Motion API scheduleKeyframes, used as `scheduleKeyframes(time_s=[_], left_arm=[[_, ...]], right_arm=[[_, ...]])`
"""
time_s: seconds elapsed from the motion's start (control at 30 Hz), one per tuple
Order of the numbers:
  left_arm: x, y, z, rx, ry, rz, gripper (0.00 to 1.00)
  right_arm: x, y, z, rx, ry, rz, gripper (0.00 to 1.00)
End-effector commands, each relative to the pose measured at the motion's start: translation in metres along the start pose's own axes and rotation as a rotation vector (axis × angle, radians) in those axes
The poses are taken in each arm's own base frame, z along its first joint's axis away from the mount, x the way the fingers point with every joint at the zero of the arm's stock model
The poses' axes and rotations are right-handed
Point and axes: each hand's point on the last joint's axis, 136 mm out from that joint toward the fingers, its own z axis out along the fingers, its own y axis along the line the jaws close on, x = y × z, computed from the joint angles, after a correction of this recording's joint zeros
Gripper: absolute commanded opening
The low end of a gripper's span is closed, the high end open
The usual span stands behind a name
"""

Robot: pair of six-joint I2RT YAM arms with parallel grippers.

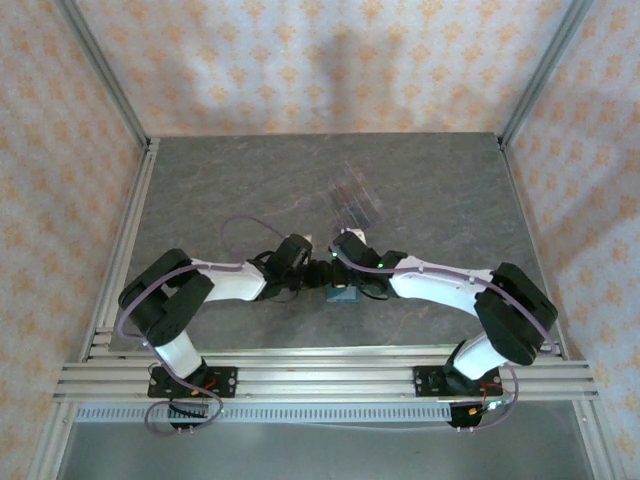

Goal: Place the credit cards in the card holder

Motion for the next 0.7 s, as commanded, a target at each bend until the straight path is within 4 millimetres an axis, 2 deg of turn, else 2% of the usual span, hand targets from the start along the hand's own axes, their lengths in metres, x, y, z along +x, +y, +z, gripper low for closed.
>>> scheduleKeyframes(time_s=[0.0, 0.07, 0.17, 0.37, 0.67], left_arm=[[0.044, 0.050, -0.013, -0.161, 0.133, -0.044, 0.43], [0.047, 0.053, -0.018, -0.165, 0.137, -0.048, 0.41], [0.052, 0.060, -0.024, -0.179, 0.132, -0.047, 0.30], [0.058, 0.064, -0.023, -0.174, 0.144, -0.051, 0.17], [0.064, 0.066, -0.006, -0.157, 0.171, -0.073, 0.13]], right_arm=[[-0.008, 0.007, -0.011, 0.011, -0.026, -0.036, 0.00], [-0.008, 0.011, -0.011, 0.003, -0.024, -0.038, 0.00], [-0.010, 0.016, -0.011, -0.015, -0.020, -0.037, 0.01], [-0.008, 0.036, -0.007, -0.091, 0.005, -0.029, 0.11], [-0.006, 0.063, -0.004, -0.187, 0.032, -0.014, 0.22]])
